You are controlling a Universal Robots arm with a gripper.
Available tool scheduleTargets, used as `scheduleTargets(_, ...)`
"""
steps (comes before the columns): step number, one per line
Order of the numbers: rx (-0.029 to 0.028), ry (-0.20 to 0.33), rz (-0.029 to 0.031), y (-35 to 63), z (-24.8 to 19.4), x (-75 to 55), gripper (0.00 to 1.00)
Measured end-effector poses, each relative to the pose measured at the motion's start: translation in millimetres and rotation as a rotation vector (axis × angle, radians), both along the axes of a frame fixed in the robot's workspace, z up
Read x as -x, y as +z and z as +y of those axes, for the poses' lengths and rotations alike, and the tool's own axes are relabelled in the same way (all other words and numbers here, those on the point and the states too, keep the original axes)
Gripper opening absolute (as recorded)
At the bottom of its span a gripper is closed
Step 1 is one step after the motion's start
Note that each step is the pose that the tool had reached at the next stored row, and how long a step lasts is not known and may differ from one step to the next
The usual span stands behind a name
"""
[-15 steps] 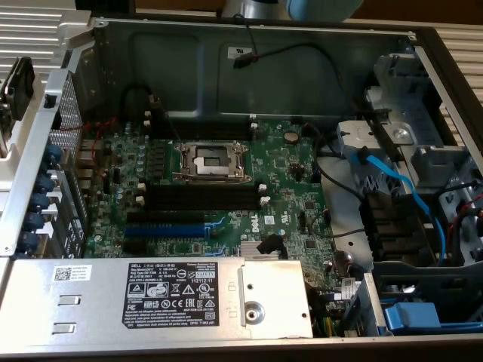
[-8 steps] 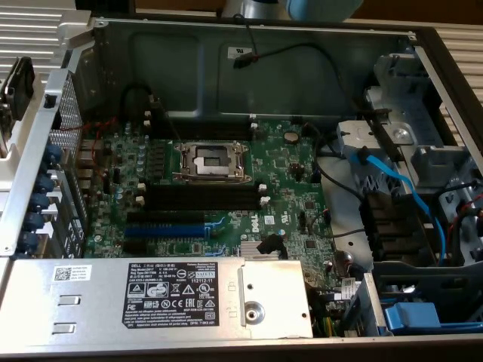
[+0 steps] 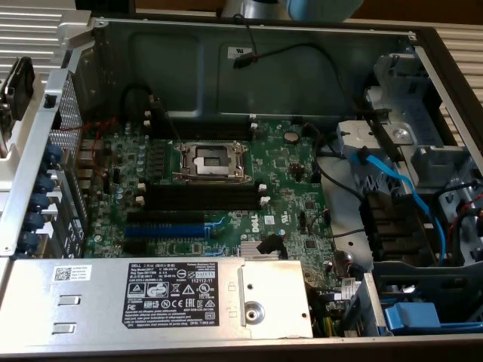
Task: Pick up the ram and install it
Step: 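Pick up the ram and move it above insertion slot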
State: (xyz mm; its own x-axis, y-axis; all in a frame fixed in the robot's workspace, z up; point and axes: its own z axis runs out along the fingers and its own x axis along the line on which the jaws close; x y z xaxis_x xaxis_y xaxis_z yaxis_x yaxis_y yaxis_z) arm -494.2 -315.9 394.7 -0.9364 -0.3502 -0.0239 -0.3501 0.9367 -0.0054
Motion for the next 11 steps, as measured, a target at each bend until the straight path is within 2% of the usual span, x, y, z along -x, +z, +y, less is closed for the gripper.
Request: scheduleTargets(11,0.0,0.201,0.0008,0.0,0.0,0.0,0.1)
